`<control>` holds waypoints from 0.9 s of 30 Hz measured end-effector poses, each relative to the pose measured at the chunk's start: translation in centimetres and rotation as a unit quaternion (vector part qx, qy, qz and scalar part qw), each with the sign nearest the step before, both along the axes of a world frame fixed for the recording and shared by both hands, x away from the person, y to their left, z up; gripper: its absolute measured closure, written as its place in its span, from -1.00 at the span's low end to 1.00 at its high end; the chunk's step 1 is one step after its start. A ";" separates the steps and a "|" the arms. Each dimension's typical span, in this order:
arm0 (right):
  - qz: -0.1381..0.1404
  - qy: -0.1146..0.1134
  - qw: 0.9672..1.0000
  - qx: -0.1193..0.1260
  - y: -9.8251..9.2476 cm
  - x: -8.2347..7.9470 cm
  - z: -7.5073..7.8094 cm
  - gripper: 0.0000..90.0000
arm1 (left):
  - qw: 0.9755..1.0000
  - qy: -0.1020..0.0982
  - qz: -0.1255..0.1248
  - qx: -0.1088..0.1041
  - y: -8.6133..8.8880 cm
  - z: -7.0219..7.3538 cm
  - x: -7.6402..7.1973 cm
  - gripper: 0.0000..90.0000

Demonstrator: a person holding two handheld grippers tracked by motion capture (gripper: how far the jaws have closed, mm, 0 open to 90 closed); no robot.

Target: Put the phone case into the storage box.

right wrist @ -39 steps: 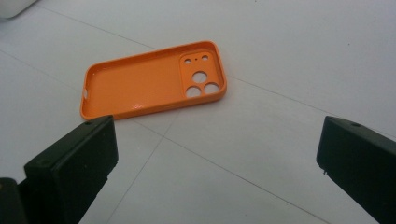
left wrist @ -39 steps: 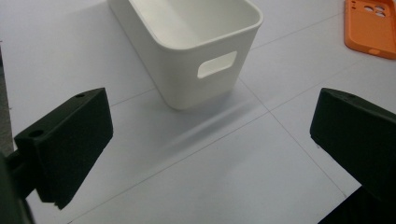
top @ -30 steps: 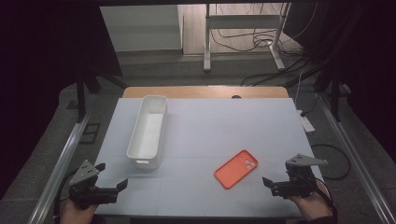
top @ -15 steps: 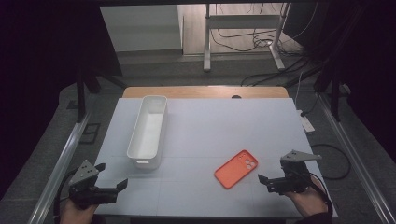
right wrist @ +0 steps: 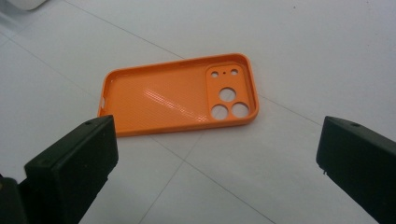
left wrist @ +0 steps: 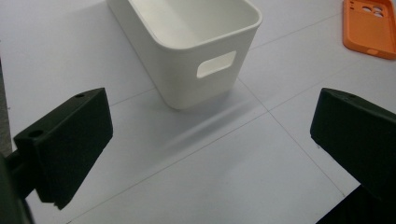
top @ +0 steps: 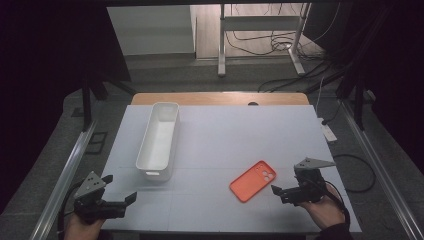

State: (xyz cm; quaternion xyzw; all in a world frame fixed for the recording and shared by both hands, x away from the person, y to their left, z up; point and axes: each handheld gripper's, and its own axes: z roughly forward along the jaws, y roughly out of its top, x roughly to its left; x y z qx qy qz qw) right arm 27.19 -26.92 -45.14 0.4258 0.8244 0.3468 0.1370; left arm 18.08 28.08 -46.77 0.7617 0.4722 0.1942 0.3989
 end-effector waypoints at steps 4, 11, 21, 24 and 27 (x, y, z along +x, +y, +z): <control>0.004 0.001 1.000 -0.001 0.3 0.2 -0.1 -1.00 | 1.000 0.000 0.000 0.000 0.0 0.0 0.0 -1.00; 0.012 0.008 1.000 0.000 1.3 0.8 -0.2 -1.00 | 1.000 0.000 -0.001 0.001 0.0 0.0 0.0 -1.00; 0.021 0.013 1.000 -0.014 2.7 1.7 -0.6 -1.00 | 1.000 0.001 -0.003 0.002 0.0 0.0 0.0 -1.00; 0.023 0.011 0.999 -0.019 3.0 1.9 -0.6 -1.00 | 1.000 0.001 -0.003 0.003 -0.1 0.0 0.0 -1.00; 0.024 0.009 0.999 -0.024 3.4 2.2 -0.7 -1.00 | 1.000 0.001 -0.004 0.004 -0.1 0.0 0.0 -1.00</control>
